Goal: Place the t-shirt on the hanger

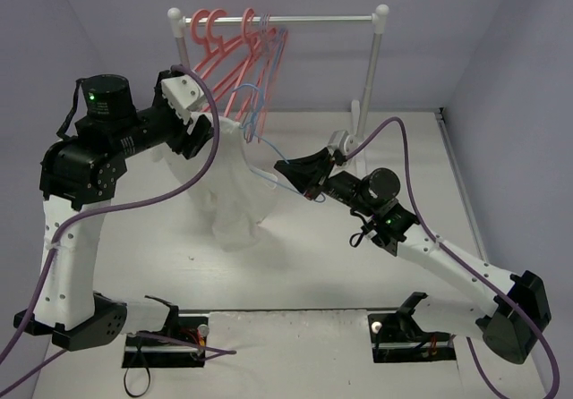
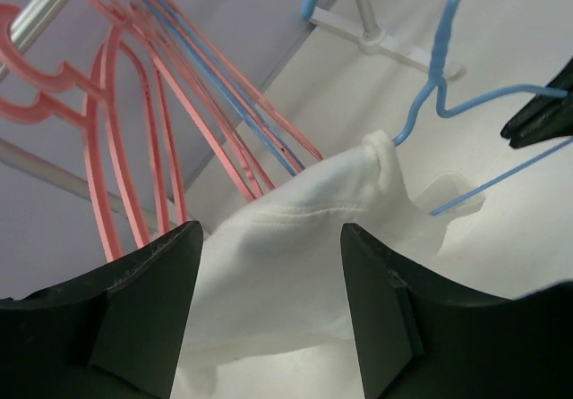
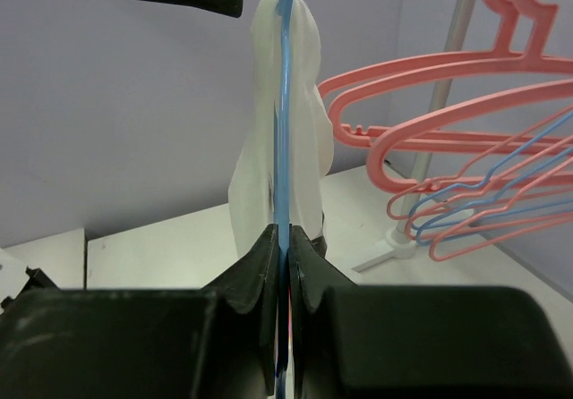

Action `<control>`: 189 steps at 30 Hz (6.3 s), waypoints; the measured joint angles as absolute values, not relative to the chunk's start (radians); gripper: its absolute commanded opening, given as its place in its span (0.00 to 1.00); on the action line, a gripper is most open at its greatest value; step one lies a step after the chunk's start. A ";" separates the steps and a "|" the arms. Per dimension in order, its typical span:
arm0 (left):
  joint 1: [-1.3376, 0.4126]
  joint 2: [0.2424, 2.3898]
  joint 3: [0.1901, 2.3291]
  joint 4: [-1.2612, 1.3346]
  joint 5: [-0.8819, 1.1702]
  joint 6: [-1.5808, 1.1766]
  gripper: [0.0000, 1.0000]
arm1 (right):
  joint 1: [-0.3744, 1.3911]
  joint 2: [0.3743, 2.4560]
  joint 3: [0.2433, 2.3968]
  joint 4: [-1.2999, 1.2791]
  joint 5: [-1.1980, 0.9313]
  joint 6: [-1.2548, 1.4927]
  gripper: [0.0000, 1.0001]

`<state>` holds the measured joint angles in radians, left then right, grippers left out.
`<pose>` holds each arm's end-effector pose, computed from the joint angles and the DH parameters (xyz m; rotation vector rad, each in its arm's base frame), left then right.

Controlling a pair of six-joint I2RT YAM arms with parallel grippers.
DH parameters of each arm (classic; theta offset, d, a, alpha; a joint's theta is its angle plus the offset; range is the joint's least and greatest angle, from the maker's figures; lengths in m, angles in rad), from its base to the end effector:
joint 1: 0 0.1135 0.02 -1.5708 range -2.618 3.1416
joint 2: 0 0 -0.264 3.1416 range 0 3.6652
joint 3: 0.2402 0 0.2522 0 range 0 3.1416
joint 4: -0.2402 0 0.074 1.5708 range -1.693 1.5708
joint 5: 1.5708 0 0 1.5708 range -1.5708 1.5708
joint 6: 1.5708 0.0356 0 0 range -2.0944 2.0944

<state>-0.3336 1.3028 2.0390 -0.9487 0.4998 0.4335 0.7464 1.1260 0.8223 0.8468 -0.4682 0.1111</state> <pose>0.1779 -0.0797 0.5548 0.9810 1.4755 -0.3724 0.1716 0.1806 0.3905 -0.7534 0.8635 1.0065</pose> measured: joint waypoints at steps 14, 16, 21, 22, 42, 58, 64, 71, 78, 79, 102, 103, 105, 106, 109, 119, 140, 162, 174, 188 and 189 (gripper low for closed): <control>-0.302 1.381 2.049 -1.185 0.750 0.831 0.47 | 0.746 1.130 0.822 0.826 -0.537 0.131 0.00; -0.302 1.392 2.048 -1.193 0.757 0.842 0.37 | 0.746 1.134 0.822 0.822 -0.542 0.131 0.00; -0.300 1.400 2.025 -1.201 0.762 0.868 0.00 | 0.746 1.147 0.822 0.809 -0.560 0.132 0.00; -0.299 1.399 2.018 -1.202 0.762 0.876 0.00 | 0.746 1.150 0.822 0.807 -0.559 0.133 0.00; -0.301 1.121 1.632 -1.065 0.723 0.768 0.00 | 0.650 1.189 0.848 0.688 -0.577 0.191 0.72; -0.304 0.958 1.376 -0.848 0.487 0.578 0.00 | 0.653 1.036 0.840 0.406 -0.274 0.415 0.59; -0.317 0.967 1.376 -0.794 0.437 0.515 0.00 | 0.775 1.128 0.818 0.380 -0.197 0.578 0.64; -0.338 0.971 1.376 -0.763 0.408 0.478 0.00 | 0.818 1.277 0.823 0.371 -0.154 0.695 0.60; -0.358 0.971 1.376 -0.757 0.398 0.467 0.00 | 0.848 1.378 0.884 0.367 -0.134 0.748 0.60; -0.360 0.971 1.376 -0.757 0.397 0.467 0.00 | 0.852 1.386 0.893 0.368 -0.133 0.753 0.60; -0.379 0.969 1.376 -0.750 0.367 0.455 0.00 | 0.911 1.500 0.929 0.397 -0.153 0.807 0.13; -0.379 0.968 1.376 -0.750 0.366 0.455 0.00 | 0.911 1.500 0.929 0.399 -0.156 0.809 0.09; -0.380 0.963 1.375 -0.750 0.365 0.452 0.00 | 0.911 1.500 0.929 0.402 -0.159 0.808 0.00; -0.380 0.958 1.373 -0.750 0.365 0.452 0.00 | 0.911 1.500 0.927 0.403 -0.159 0.807 0.00; -0.380 0.933 1.353 -0.748 0.365 0.452 0.00 | 0.907 1.488 0.909 0.404 -0.152 0.788 0.00; -0.386 0.823 1.252 -0.766 0.428 0.468 0.00 | 0.697 1.286 0.886 0.283 -0.148 0.620 0.00; -0.398 0.877 1.178 -0.776 0.418 0.539 0.00 | 0.496 1.260 1.094 -0.003 -0.243 0.295 0.00; -0.559 1.254 1.852 -0.868 0.258 0.658 0.00 | 0.693 1.553 1.927 -0.242 -0.244 0.089 0.00; -0.577 1.176 1.649 -0.788 0.211 0.618 0.00 | 0.799 1.554 1.876 -0.239 -0.181 0.062 0.00; -0.577 0.969 1.082 -0.420 0.345 0.400 0.00 | 0.794 1.562 1.568 -0.245 -0.195 0.035 0.32; -0.577 0.959 1.060 -0.397 0.354 0.389 0.00 | 0.791 1.560 1.558 -0.244 -0.200 0.032 0.36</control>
<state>-0.5769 0.9589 1.0598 -0.3970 0.3540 0.3894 0.7914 1.5601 1.5580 -0.2443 -0.1998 0.0317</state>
